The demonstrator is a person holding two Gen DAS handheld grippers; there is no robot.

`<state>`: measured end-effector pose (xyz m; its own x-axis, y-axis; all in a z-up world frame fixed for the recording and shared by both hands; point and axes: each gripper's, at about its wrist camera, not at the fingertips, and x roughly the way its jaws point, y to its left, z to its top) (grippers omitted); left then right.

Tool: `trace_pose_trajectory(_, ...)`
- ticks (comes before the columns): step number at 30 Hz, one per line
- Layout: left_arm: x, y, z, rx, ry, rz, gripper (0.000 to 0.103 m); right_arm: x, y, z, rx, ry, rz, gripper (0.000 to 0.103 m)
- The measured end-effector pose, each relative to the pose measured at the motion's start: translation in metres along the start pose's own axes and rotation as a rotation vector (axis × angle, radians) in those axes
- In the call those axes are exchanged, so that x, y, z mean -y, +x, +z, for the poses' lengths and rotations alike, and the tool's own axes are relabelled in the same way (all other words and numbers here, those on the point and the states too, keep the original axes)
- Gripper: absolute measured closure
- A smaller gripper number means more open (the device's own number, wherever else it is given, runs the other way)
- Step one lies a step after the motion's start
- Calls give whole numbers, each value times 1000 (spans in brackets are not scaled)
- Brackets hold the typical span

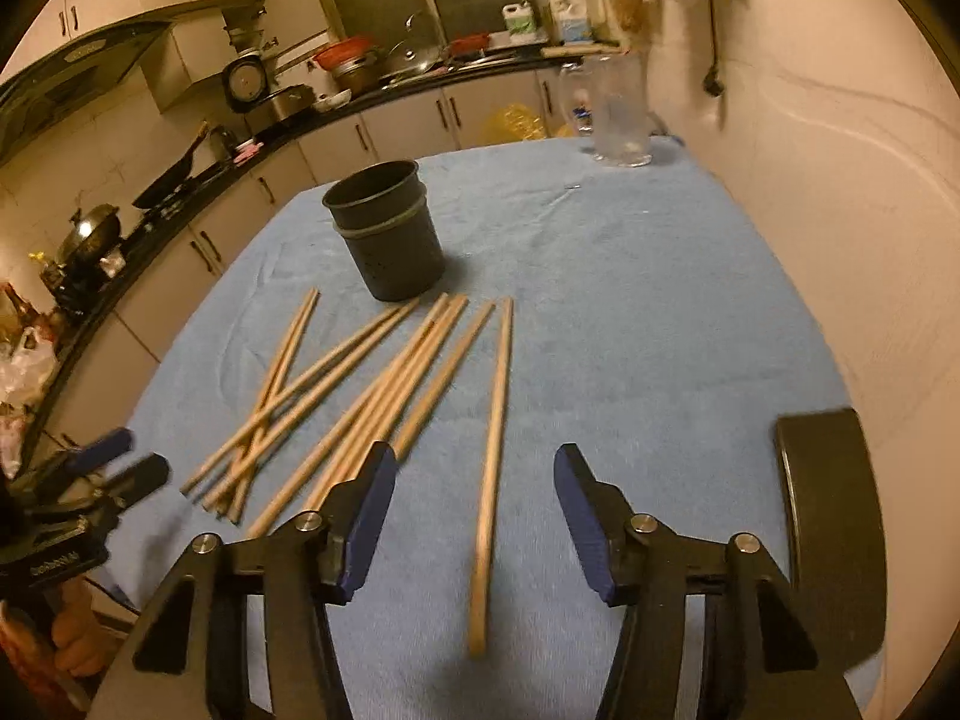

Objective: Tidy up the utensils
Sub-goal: 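Close the right gripper on one wooden chopstick and lift it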

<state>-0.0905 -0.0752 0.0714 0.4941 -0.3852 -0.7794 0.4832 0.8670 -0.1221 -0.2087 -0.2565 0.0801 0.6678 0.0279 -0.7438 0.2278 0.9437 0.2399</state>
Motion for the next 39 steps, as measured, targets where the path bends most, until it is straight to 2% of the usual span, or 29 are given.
trace_pose_trajectory(1,0,5,3,-22,0,-23,50,2,5,6,-18,3,10,48)
trace_pose_trajectory(3,0,19,11,-90,-3,-72,62,6,18,16,-72,18,46,61)
trace_pose_trajectory(4,0,27,16,-126,0,-104,62,8,24,20,-93,33,53,67)
trace_pose_trajectory(5,3,33,21,-149,6,-124,62,10,30,23,-112,43,58,67)
trace_pose_trajectory(7,7,42,31,-159,6,-110,62,12,44,30,-142,48,62,67)
trace_pose_trajectory(10,18,53,43,-179,38,-143,62,13,63,35,-179,52,53,67)
trace_pose_trajectory(12,27,61,52,-190,57,-133,62,13,75,38,-199,57,59,71)
trace_pose_trajectory(18,41,82,65,-248,90,-128,79,7,102,48,-238,4,-3,80)
trace_pose_trajectory(23,54,100,69,-281,136,-120,81,16,112,49,-265,-1,-15,94)
trace_pose_trajectory(27,65,108,69,-296,195,-86,81,21,109,49,-266,2,-15,94)
trace_pose_trajectory(39,88,146,75,-341,269,7,82,30,107,47,-273,20,11,94)
